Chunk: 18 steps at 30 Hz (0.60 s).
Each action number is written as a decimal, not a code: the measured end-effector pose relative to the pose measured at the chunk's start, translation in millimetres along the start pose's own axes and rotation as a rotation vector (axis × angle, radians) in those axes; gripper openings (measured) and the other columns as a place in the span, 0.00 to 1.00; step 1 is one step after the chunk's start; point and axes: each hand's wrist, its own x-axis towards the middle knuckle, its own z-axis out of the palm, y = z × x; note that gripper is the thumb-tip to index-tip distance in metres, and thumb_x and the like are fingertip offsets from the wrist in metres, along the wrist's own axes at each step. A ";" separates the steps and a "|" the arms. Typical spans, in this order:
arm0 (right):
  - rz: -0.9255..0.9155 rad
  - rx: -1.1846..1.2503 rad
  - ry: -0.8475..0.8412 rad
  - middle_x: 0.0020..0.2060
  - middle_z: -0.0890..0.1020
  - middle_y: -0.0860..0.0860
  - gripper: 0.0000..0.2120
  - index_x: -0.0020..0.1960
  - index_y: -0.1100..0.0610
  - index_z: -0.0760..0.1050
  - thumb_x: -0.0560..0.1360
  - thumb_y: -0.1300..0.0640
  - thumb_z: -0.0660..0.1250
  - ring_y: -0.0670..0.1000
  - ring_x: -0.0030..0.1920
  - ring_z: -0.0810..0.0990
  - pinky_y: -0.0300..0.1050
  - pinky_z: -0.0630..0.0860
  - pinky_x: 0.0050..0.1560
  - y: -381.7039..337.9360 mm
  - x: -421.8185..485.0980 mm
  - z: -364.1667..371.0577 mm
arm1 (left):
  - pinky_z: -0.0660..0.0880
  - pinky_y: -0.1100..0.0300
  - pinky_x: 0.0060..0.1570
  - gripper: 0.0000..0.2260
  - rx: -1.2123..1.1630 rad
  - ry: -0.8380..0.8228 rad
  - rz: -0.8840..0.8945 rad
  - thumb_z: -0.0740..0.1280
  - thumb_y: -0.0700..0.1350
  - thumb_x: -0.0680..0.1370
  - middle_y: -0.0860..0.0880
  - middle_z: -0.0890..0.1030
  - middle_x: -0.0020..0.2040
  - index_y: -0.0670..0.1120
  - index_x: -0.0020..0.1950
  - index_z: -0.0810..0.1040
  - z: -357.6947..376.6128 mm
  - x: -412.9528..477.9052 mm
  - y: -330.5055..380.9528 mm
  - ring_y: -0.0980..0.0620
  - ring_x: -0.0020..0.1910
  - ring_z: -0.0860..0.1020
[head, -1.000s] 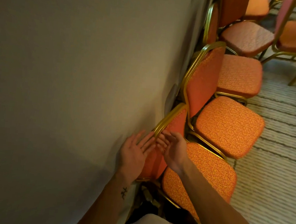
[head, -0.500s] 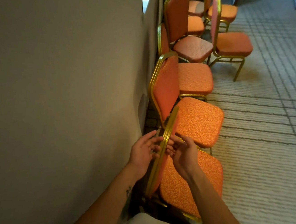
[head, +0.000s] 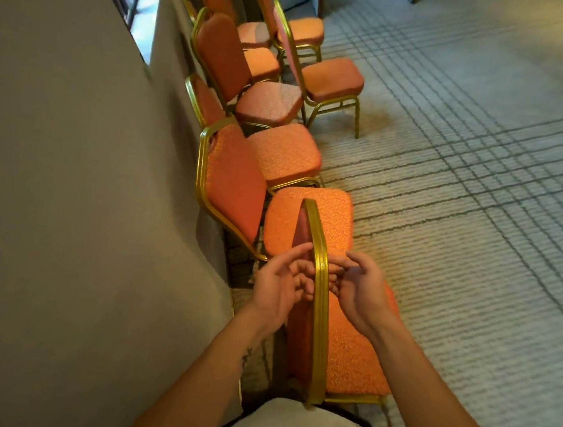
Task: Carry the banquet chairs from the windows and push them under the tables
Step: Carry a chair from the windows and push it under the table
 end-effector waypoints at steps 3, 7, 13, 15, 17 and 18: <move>-0.046 0.038 0.033 0.34 0.78 0.57 0.17 0.41 0.60 0.80 0.72 0.47 0.61 0.52 0.32 0.74 0.46 0.67 0.36 -18.0 -8.7 -25.3 | 0.70 0.56 0.33 0.25 0.007 -0.060 -0.018 0.63 0.52 0.77 0.43 0.76 0.40 0.41 0.71 0.74 32.8 11.6 -5.0 0.46 0.32 0.75; -0.078 0.067 0.100 0.34 0.74 0.55 0.14 0.39 0.57 0.80 0.71 0.47 0.65 0.52 0.32 0.71 0.46 0.67 0.35 -41.2 -17.6 -56.1 | 0.73 0.56 0.33 0.28 0.007 -0.135 -0.048 0.68 0.51 0.75 0.42 0.77 0.40 0.41 0.73 0.72 71.1 26.8 -15.4 0.46 0.31 0.76; -0.185 0.049 0.153 0.36 0.66 0.54 0.10 0.39 0.52 0.71 0.74 0.47 0.62 0.53 0.35 0.65 0.50 0.65 0.36 -65.0 -42.6 -82.5 | 0.73 0.54 0.41 0.23 0.064 -0.228 -0.084 0.64 0.51 0.79 0.42 0.80 0.42 0.45 0.73 0.74 107.6 44.5 -26.4 0.46 0.37 0.78; -0.194 0.052 0.187 0.35 0.66 0.54 0.13 0.35 0.52 0.74 0.77 0.48 0.61 0.53 0.35 0.66 0.50 0.66 0.37 -73.1 -50.8 -86.6 | 0.74 0.55 0.41 0.21 0.089 -0.254 -0.102 0.63 0.50 0.80 0.42 0.80 0.44 0.46 0.72 0.74 119.6 49.1 -27.8 0.45 0.39 0.79; -0.211 0.059 0.209 0.35 0.69 0.55 0.16 0.33 0.52 0.77 0.77 0.49 0.62 0.54 0.35 0.68 0.50 0.69 0.39 -84.7 -58.3 -92.3 | 0.74 0.55 0.42 0.19 0.138 -0.275 -0.108 0.62 0.49 0.82 0.42 0.81 0.44 0.46 0.72 0.74 132.8 55.4 -29.2 0.46 0.39 0.80; -0.225 0.073 0.201 0.35 0.69 0.55 0.12 0.35 0.53 0.78 0.73 0.46 0.68 0.54 0.35 0.69 0.50 0.69 0.39 -89.5 -61.5 -95.5 | 0.73 0.55 0.42 0.18 0.172 -0.293 -0.104 0.61 0.48 0.83 0.42 0.82 0.44 0.46 0.72 0.73 138.9 58.6 -30.9 0.46 0.40 0.80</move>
